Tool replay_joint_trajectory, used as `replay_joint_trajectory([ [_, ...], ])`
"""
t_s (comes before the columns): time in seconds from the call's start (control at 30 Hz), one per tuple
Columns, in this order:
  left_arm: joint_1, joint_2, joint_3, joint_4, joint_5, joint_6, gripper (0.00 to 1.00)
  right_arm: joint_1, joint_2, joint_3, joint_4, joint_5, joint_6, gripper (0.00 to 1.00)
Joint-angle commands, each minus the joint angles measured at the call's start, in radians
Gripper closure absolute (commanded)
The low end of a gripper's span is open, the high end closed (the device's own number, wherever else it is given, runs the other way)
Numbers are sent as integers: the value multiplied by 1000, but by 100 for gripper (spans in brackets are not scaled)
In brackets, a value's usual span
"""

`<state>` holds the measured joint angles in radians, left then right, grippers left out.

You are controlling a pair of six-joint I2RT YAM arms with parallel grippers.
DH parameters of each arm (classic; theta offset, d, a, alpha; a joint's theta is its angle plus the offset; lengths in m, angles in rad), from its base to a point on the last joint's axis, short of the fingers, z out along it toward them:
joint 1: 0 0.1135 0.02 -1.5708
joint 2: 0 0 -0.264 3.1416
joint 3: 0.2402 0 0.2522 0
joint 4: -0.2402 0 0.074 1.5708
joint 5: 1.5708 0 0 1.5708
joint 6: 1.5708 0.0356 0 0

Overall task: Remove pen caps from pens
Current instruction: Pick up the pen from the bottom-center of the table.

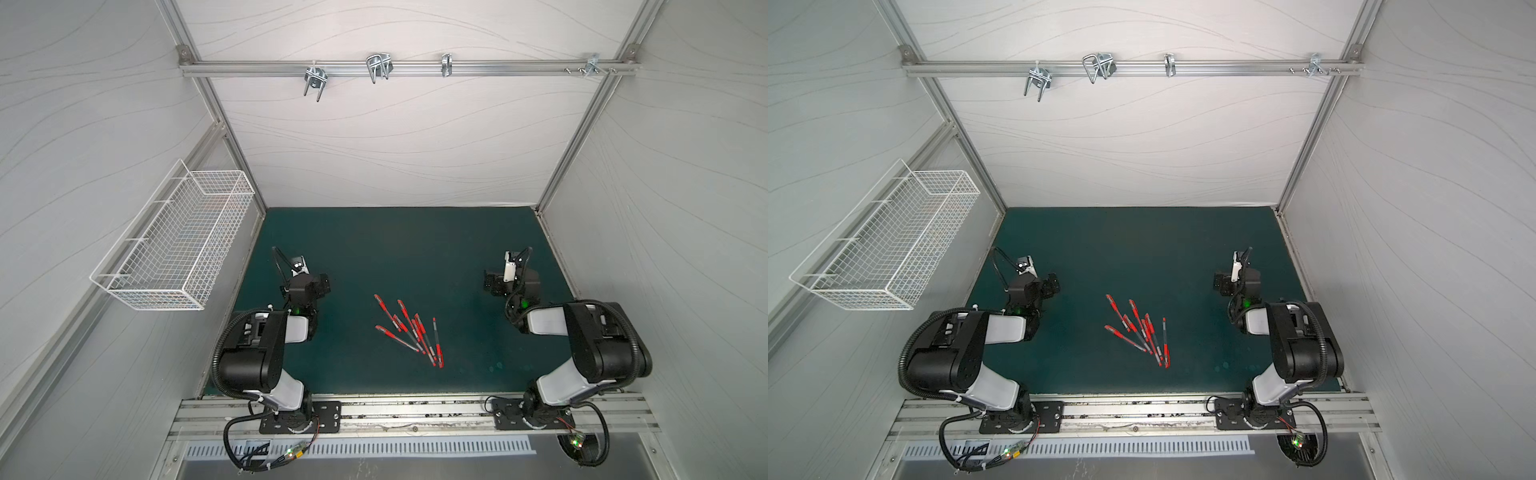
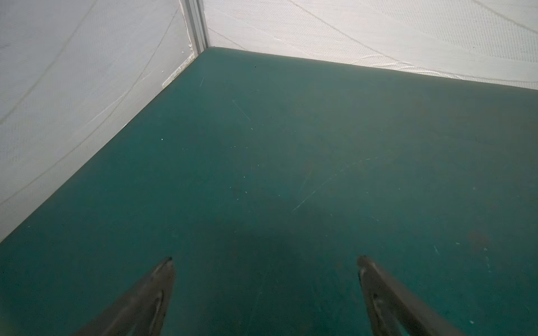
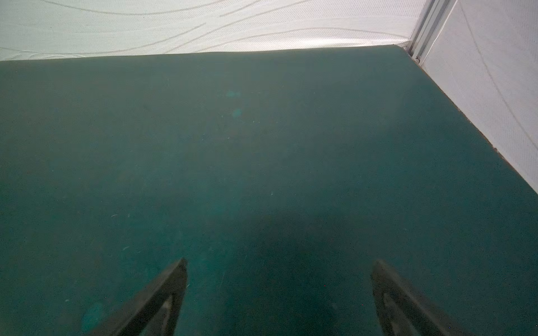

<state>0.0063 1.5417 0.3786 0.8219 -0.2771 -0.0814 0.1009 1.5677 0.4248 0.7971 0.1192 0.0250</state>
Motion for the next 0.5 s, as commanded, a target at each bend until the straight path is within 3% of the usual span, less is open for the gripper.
replay_joint_trajectory([
  [0.0,-2,12,30,46,-9,6,1,6,9,14,19,2,-21,1],
  [0.47,8,9,29,45,9,2,1,5,10,15,17,-3,-23,1],
])
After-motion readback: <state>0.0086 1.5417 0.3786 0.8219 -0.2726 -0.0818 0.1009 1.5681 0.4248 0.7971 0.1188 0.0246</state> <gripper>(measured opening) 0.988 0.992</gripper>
